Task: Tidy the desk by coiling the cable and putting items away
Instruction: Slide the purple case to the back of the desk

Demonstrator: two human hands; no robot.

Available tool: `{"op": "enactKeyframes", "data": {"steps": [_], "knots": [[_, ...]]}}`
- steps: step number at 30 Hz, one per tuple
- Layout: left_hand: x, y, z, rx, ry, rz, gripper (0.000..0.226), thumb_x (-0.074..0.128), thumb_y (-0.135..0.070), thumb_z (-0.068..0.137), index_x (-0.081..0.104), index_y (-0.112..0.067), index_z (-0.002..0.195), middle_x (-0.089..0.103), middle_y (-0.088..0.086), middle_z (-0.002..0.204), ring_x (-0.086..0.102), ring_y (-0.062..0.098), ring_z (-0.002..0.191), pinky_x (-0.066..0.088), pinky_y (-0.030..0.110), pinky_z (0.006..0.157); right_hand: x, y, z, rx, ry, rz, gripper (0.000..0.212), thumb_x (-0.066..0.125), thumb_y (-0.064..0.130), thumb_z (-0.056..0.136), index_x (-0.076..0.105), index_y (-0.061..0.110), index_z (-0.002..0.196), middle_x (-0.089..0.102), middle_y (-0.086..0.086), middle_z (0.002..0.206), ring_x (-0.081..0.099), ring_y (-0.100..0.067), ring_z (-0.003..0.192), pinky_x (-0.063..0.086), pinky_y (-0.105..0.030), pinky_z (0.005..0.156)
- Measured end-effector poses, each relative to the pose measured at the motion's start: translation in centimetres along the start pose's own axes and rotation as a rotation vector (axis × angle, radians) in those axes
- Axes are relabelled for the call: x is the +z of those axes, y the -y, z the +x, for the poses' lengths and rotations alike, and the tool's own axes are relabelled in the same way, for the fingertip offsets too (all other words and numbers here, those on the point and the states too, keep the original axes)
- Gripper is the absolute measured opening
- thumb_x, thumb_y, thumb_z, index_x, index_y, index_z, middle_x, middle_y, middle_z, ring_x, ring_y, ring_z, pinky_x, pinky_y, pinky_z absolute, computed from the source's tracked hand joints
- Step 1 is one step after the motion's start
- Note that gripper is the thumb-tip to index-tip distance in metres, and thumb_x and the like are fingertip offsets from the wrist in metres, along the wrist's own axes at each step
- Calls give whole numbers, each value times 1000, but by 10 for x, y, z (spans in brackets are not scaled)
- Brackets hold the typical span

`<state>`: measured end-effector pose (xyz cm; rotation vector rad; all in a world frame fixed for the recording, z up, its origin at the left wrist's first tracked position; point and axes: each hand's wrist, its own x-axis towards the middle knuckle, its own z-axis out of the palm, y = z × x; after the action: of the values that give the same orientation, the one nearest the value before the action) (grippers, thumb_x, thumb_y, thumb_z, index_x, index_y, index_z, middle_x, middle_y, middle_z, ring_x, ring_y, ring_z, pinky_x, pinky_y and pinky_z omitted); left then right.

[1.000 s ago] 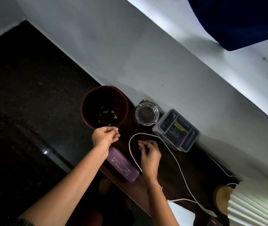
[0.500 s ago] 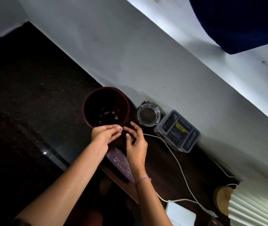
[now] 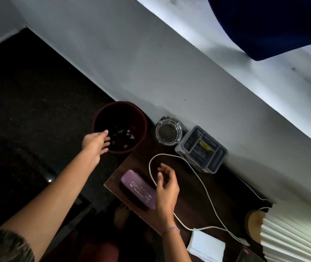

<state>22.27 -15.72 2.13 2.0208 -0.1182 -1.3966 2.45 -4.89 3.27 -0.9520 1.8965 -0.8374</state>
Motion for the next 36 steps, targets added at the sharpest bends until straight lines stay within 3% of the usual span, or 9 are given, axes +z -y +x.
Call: {"op": "enactKeyframes", "data": {"steps": [3,5,8,12,14,19,26,31,36], "knots": [[-4,34,-16,45,2,175,26,49,-15,92,61,-4,112,65,10,101,61,24,99,49,30,71,-10,-16,-8,66,-69,-88,22,55,9,89,55,27,101,60,4,103,58,-14,100,40,-5,75],[-6,60,-25,105,20,377,23,46,-10,90,67,-10,102,69,5,93,63,24,98,51,36,80,-16,-30,-16,137,-93,-178,18,56,11,88,57,19,104,53,1,104,54,-21,104,41,-16,82],[-2,85,-45,217,28,710,28,47,-10,88,69,-17,103,71,2,104,63,22,103,48,29,82,-21,-48,-28,304,-84,-284,23,58,14,88,55,6,109,50,-11,112,49,-30,110,38,-35,94],[8,95,-61,340,-14,937,31,46,-11,88,67,-21,110,68,4,114,62,25,103,52,34,83,-22,-57,-41,368,-38,-234,22,56,13,89,53,3,108,45,-4,102,54,-25,97,40,-28,89],[9,94,-62,367,-29,956,33,45,-10,88,67,-19,111,67,5,116,61,26,105,52,36,87,-20,-56,-45,395,-10,-189,22,53,14,90,54,4,110,48,-4,103,54,-18,90,39,-22,83],[11,89,-68,357,-65,1012,32,45,-8,89,67,-16,111,67,8,115,61,29,105,50,36,84,-12,-52,-49,461,0,-88,23,51,14,91,57,8,113,61,-10,114,57,-20,101,42,-26,91],[16,83,-106,385,-114,909,26,48,-9,89,70,-14,102,69,8,110,62,27,99,50,35,78,-38,-44,-52,428,-86,23,30,48,13,93,56,8,121,59,-6,120,51,-7,99,37,-18,92],[59,94,-158,472,-2,874,26,50,-11,88,71,-15,103,71,10,103,63,27,96,48,32,79,-91,-51,-44,373,-256,54,34,48,11,93,53,8,126,53,-6,124,49,-8,98,31,-12,84],[140,118,-196,556,253,868,31,54,-14,85,66,-11,114,71,14,109,65,25,103,46,28,89,-150,-73,-17,384,-470,-12,43,52,8,91,44,0,132,47,-21,134,50,-33,117,32,-18,85]]}}
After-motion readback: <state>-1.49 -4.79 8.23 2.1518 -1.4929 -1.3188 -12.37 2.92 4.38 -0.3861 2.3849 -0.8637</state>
